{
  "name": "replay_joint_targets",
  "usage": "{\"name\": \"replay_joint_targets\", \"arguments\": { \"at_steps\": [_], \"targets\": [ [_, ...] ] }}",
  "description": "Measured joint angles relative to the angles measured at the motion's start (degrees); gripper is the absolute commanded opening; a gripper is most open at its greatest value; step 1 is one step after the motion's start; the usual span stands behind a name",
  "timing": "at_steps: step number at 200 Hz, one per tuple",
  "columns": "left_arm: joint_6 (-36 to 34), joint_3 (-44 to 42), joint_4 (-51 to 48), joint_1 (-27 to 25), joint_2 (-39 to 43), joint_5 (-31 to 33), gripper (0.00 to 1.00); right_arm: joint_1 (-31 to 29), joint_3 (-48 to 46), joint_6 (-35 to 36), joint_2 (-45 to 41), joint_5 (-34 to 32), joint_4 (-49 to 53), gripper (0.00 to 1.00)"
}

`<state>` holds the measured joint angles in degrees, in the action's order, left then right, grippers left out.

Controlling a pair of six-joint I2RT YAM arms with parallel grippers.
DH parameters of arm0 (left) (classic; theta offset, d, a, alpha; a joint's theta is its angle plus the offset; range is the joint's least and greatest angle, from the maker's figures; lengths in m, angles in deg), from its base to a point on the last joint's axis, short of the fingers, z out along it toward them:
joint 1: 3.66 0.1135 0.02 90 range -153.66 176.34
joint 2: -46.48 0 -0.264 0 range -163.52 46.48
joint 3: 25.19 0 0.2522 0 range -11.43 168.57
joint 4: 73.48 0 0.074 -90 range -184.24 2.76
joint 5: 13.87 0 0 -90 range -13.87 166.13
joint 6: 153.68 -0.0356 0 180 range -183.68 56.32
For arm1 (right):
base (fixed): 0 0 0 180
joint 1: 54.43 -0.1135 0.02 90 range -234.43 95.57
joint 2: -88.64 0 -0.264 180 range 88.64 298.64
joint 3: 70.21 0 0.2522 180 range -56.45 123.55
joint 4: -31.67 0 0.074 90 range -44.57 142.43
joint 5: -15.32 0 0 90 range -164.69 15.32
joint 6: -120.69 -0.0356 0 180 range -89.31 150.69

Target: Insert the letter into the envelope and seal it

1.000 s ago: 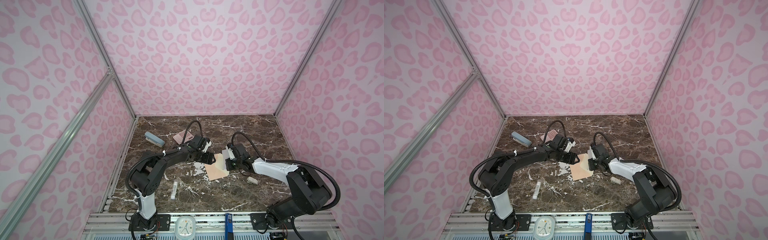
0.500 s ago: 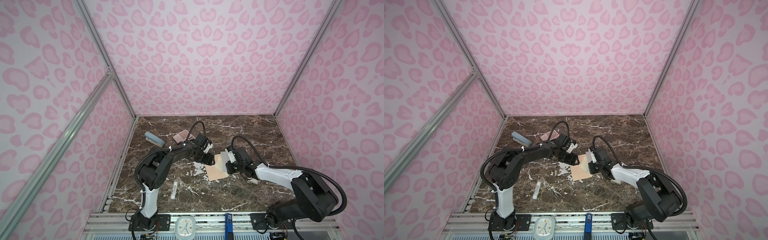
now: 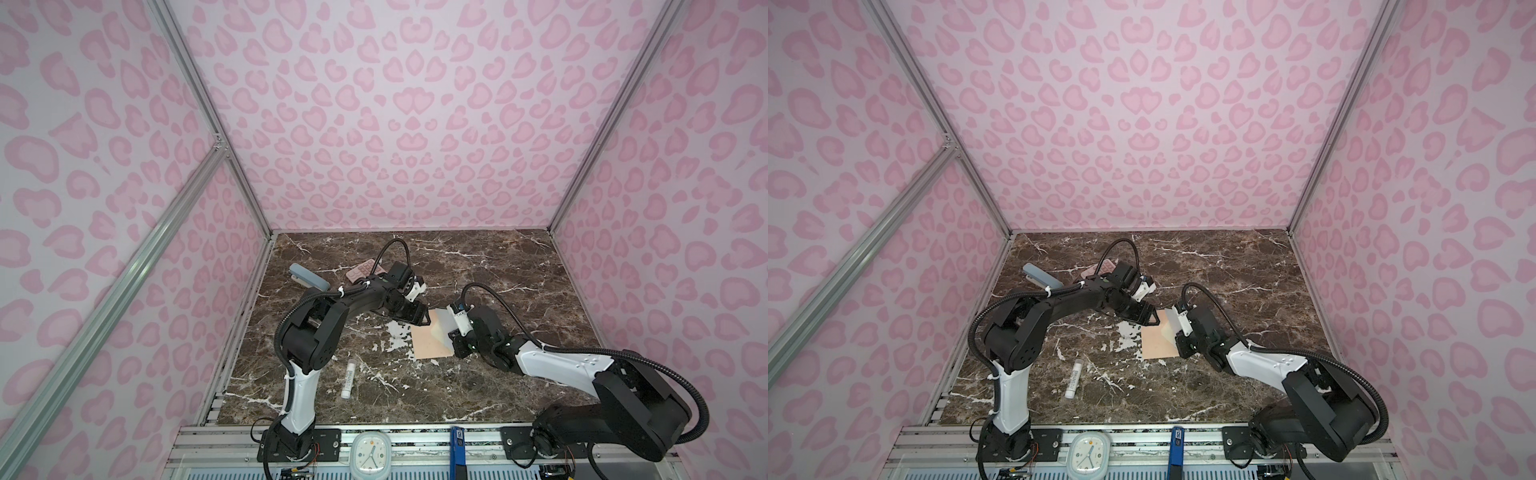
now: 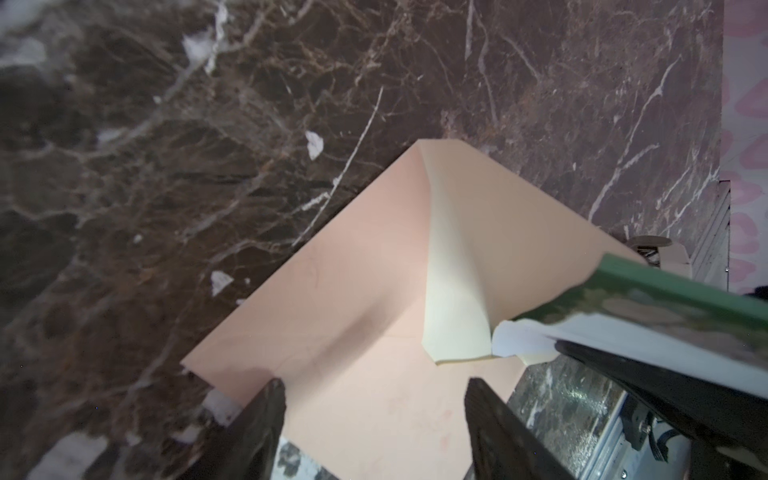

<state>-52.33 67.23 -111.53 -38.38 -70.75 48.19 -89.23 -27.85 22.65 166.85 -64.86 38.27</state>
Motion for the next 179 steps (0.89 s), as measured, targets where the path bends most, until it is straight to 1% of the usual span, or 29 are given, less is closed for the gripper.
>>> {"name": "replay_joint_targets", "arguments": {
  "at_steps": [61,117,179],
  "targets": [
    [-0.9,1.4,0.0,0.4,-1.4,-1.8,0.71,0.4,-0.9,-0.8,1.1,0.3,-2.3,0.05],
    [-0.9,1.4,0.1,0.6,-1.6,-2.3,0.71,1.3,-1.3,-5.5,4.5,3.4,-5.4,0.06],
    [-0.9,1.3,0.2,0.7,-1.7,-2.8,0.71,2.8,-0.5,-11.0,7.0,5.4,-5.2,0.07]
  ]
}}
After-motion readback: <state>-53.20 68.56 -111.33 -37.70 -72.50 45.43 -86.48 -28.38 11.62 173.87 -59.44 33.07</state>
